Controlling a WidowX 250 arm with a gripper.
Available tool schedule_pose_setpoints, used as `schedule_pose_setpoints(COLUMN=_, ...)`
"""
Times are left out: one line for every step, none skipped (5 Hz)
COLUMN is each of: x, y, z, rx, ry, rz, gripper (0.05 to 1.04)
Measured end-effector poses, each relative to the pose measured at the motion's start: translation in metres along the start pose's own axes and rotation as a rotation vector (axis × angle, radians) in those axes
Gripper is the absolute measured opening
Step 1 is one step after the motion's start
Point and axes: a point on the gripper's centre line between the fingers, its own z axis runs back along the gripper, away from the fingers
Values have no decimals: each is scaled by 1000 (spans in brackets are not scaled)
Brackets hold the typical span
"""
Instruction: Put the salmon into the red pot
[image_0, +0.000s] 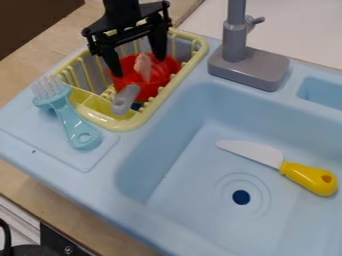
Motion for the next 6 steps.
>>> schedule_pose_setpoints(x=-6, y=-2, z=3, rx=-25, ry=8, rz=-18, gripper=1001)
schedule_pose_setpoints(x=-14, y=-2, z=14, rx=-46, ry=-17, rz=-46, gripper=1000)
schedule_pose_setpoints(x=-23, y=-5, z=28, rx=-57, ry=-44, rz=-82, gripper=1000)
schedule_pose_setpoints(x=-34, y=-7, z=35, rx=-55, ry=-45, rz=-124, gripper=1000)
schedule_pose_setpoints(x=-42, y=-7, z=44, rx=-44, ry=-54, rz=-169, gripper=1000)
schedule_pose_setpoints(x=-49, y=-7, z=49, rx=-35, ry=-63, rz=-221, gripper=1000)
